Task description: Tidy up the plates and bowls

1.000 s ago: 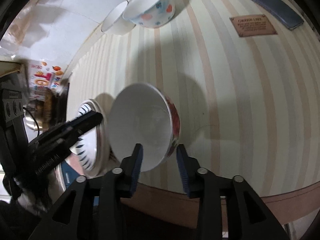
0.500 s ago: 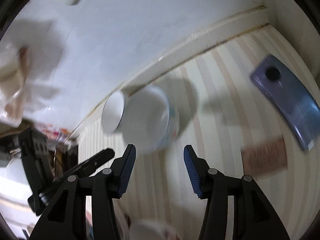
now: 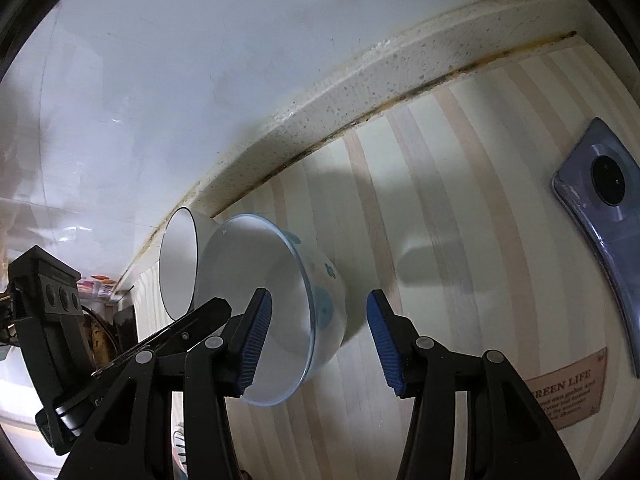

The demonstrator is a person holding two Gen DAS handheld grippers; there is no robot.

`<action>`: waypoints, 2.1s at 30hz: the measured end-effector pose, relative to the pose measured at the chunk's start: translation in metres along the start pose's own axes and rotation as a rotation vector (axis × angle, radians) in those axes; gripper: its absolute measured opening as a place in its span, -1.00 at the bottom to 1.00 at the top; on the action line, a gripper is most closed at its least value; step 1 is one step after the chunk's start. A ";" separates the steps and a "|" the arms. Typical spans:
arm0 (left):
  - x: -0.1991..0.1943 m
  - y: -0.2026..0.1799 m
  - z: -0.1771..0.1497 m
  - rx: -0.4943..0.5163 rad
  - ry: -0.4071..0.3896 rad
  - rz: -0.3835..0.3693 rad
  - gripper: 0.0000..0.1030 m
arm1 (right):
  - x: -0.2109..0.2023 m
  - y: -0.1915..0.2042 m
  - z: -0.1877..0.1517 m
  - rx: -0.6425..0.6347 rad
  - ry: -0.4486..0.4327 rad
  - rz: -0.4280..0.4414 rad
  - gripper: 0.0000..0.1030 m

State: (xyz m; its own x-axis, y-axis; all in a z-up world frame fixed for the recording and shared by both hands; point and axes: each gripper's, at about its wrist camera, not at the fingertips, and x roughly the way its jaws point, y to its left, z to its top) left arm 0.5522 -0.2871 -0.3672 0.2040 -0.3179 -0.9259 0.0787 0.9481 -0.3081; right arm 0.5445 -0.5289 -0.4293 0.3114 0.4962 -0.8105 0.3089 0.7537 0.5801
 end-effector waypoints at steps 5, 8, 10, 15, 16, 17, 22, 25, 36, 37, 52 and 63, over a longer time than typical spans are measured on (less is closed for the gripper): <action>0.003 0.001 0.001 0.011 0.007 0.002 -0.37 | 0.006 0.004 0.005 -0.008 0.009 -0.014 -0.05; 0.006 0.001 0.002 0.009 0.011 -0.005 -0.38 | 0.011 0.005 0.006 -0.012 0.017 -0.017 -0.24; 0.008 0.002 0.002 0.011 0.013 -0.009 -0.50 | 0.013 0.006 0.006 -0.015 0.015 -0.024 -0.44; 0.005 -0.001 0.000 0.020 -0.001 0.013 -0.53 | 0.014 0.014 0.004 -0.044 0.000 -0.067 -0.47; 0.005 -0.002 -0.001 0.025 -0.001 0.018 -0.53 | 0.014 0.014 0.003 -0.043 -0.002 -0.069 -0.47; 0.004 -0.003 -0.003 0.029 -0.004 0.020 -0.53 | 0.014 0.015 0.003 -0.043 -0.002 -0.070 -0.47; -0.006 -0.006 -0.009 0.045 -0.016 0.027 -0.53 | 0.008 0.020 -0.003 -0.052 -0.005 -0.072 -0.47; -0.014 -0.008 -0.013 0.049 -0.016 0.029 -0.53 | 0.004 0.024 -0.009 -0.050 0.003 -0.075 -0.47; -0.062 -0.016 -0.047 0.082 0.002 0.010 -0.53 | -0.032 0.043 -0.043 -0.072 0.028 -0.080 -0.47; -0.068 -0.016 -0.053 0.084 0.007 0.006 -0.53 | -0.038 0.046 -0.047 -0.075 0.030 -0.078 -0.47; -0.118 -0.009 -0.141 0.148 0.091 -0.021 -0.53 | -0.106 0.069 -0.147 -0.120 0.088 -0.084 -0.47; -0.093 -0.010 -0.181 0.185 0.195 0.016 -0.53 | -0.084 0.037 -0.197 -0.044 0.179 -0.106 -0.47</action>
State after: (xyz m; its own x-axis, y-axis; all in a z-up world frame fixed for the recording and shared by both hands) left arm 0.3556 -0.2654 -0.3176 0.0163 -0.2780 -0.9604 0.2580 0.9292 -0.2646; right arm 0.3525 -0.4575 -0.3557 0.1135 0.4789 -0.8705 0.2904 0.8219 0.4900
